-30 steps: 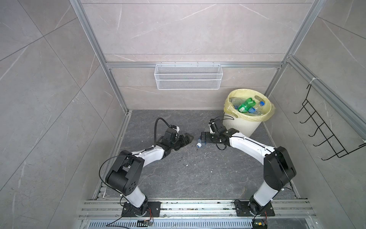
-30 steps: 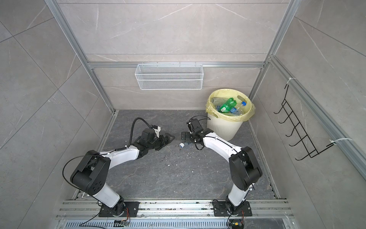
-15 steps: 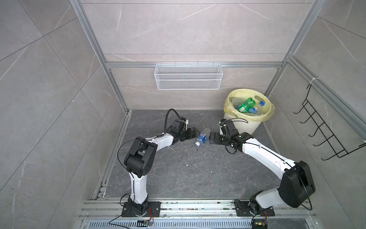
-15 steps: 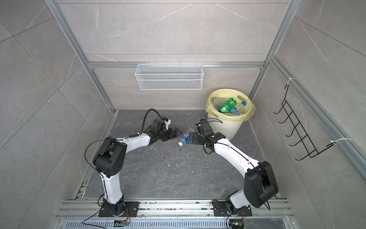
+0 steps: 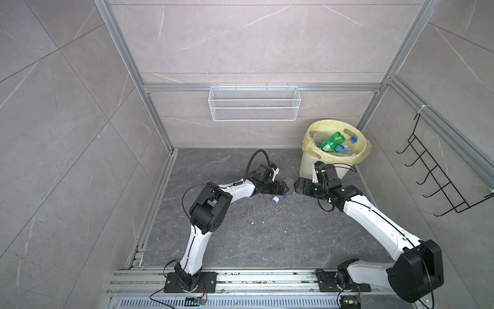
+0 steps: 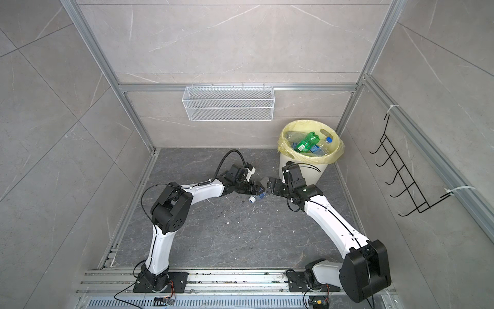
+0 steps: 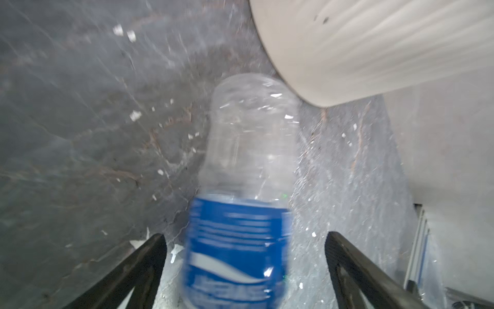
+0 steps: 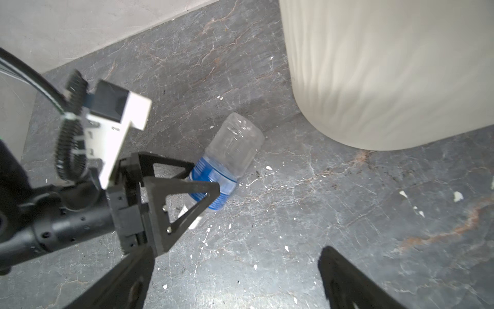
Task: Throw the plastic bottles in the bin
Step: 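Grasp the blue-labelled bottle's middle with the left gripper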
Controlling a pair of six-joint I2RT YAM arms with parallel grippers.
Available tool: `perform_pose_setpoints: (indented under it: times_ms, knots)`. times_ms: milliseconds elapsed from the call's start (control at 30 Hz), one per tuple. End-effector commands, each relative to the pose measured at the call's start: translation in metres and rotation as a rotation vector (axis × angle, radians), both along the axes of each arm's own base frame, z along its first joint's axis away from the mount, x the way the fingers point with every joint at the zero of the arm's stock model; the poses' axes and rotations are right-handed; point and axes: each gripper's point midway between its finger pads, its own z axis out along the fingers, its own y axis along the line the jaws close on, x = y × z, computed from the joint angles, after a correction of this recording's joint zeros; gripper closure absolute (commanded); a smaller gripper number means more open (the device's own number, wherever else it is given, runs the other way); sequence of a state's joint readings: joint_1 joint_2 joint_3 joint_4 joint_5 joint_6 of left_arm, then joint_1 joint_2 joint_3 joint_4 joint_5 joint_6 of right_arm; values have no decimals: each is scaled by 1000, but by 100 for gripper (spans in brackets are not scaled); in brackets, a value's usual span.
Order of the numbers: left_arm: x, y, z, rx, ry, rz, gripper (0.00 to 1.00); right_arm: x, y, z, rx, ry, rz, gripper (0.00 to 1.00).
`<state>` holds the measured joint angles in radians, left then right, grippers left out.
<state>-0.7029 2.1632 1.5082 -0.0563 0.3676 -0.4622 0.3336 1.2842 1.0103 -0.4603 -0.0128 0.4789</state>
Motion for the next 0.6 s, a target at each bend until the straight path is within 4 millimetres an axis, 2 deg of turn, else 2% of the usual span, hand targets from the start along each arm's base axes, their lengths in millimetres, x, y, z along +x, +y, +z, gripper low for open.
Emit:
perform_pose_setpoints:
  times_ms: [0,133,267,367,467,567]
  knots:
    - [5,4,-9,52,-25,-14,8,-8,-2,-1,36,14,3,0]
    - [-5,-3,-18,81,-42,-53,9,-8,-2,-5,53,21,2,0]
    - [-18,-16,-19,82,-62,-109,10,-7,-1,-7,70,25,1,0]
    - [-21,-19,-22,82,-63,-120,12,-8,-1,-8,76,30,1,0]
    - [-22,-20,-25,78,-55,-122,17,-8,-2,-8,75,32,0,0]
    - [-24,-19,-28,79,-47,-121,26,-9,-3,-9,75,36,-4,0]
